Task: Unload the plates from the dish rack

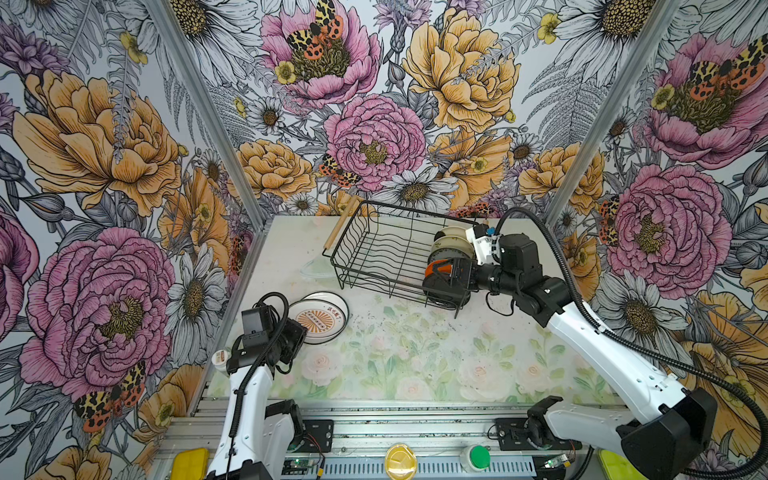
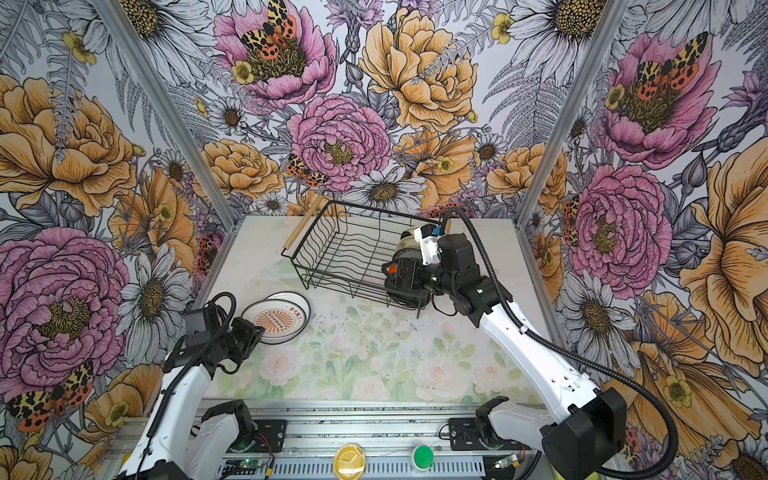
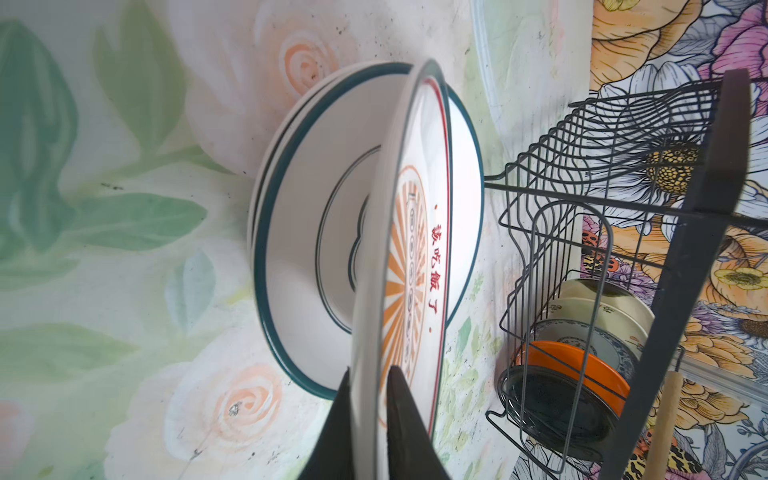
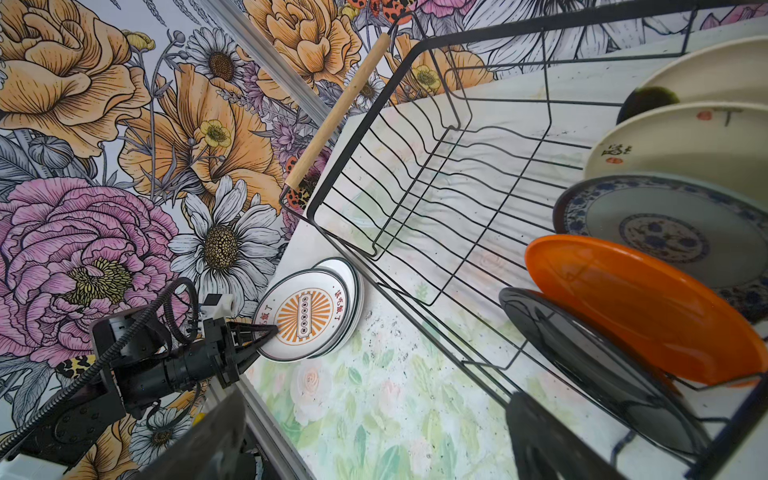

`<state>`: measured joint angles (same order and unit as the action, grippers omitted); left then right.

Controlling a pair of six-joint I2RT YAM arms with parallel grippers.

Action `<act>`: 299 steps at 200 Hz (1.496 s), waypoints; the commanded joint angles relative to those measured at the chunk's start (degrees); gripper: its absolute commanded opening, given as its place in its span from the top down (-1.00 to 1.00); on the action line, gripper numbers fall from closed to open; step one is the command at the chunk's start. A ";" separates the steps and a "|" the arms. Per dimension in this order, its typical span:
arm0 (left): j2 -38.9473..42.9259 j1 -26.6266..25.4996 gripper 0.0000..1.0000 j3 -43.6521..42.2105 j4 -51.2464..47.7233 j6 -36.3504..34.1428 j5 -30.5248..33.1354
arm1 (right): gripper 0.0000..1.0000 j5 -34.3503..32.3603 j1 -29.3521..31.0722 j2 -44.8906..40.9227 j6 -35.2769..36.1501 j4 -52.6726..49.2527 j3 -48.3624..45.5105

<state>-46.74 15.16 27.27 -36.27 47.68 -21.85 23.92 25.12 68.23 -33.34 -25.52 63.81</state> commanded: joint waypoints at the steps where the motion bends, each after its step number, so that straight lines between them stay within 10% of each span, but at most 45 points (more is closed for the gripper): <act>1: -0.66 0.65 0.58 -1.05 3.50 -1.00 0.03 | -0.99 0.71 -0.30 -1.21 0.39 0.27 -0.83; 299: -15.26 -1.28 -0.31 4.98 1.85 -7.08 5.24 | -0.98 4.20 -0.34 -1.61 3.25 0.14 -2.98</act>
<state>-62.37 14.37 30.13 -34.09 41.41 -18.79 27.33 25.12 67.83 -31.79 -25.50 61.21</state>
